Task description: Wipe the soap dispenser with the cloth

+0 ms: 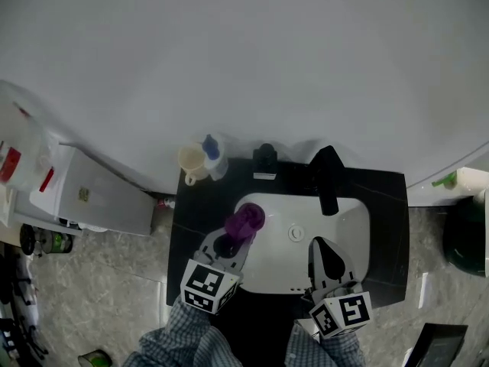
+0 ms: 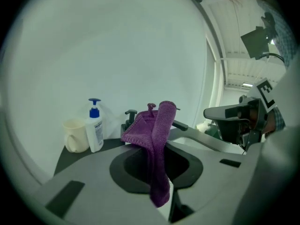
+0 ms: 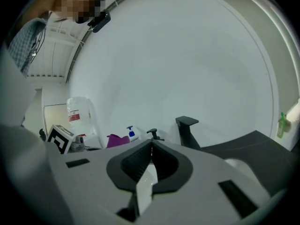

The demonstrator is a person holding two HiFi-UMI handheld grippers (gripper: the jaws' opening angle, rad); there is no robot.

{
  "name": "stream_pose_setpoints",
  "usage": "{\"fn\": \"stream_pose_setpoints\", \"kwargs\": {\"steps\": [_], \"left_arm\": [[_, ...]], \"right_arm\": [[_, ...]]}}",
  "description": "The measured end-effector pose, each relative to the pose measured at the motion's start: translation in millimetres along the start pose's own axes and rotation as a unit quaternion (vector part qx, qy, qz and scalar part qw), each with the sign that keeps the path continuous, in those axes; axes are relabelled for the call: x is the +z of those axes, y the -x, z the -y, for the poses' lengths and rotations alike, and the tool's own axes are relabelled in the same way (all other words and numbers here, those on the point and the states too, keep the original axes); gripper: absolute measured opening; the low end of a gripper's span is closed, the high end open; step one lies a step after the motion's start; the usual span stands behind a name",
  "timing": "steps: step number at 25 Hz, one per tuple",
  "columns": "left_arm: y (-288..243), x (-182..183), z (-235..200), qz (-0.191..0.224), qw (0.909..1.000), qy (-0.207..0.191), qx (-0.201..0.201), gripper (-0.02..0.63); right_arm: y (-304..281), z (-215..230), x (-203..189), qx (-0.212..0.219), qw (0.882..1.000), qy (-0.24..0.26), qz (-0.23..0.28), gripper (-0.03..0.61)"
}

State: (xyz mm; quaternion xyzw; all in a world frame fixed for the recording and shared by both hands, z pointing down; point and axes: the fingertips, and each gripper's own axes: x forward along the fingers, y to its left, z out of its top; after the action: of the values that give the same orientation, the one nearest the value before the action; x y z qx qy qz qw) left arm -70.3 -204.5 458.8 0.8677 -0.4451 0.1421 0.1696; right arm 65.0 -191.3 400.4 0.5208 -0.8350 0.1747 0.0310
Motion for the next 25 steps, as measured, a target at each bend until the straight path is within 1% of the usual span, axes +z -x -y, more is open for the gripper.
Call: {"fn": "stream_pose_setpoints", "kwargs": {"steps": [4, 8, 13, 20, 25], "left_arm": [[32.3, 2.3, 1.0, 0.012, 0.9998, -0.017, -0.003, 0.057], [51.9, 3.7, 2.6, 0.026, 0.9997, -0.002, -0.005, 0.057], [70.0, 4.9, 13.1, 0.034, 0.9993, -0.006, -0.017, 0.057], [95.4, 10.2, 35.3, 0.051, 0.9986, -0.006, -0.010, 0.057], [120.5, 11.1, 60.3, 0.067, 0.9976, -0.014, 0.007, 0.057]], "right_arm": [[7.9, -16.5, -3.4, -0.004, 1.000, -0.002, 0.008, 0.018], [19.5, -27.9, -4.3, -0.013, 1.000, 0.001, 0.017, 0.018], [36.9, -40.5, -4.1, -0.020, 1.000, 0.004, 0.022, 0.018], [59.1, -53.4, 11.0, 0.001, 0.999, 0.021, 0.037, 0.018], [89.0, -61.0, 10.2, 0.015, 0.999, 0.027, 0.042, 0.018]]}}
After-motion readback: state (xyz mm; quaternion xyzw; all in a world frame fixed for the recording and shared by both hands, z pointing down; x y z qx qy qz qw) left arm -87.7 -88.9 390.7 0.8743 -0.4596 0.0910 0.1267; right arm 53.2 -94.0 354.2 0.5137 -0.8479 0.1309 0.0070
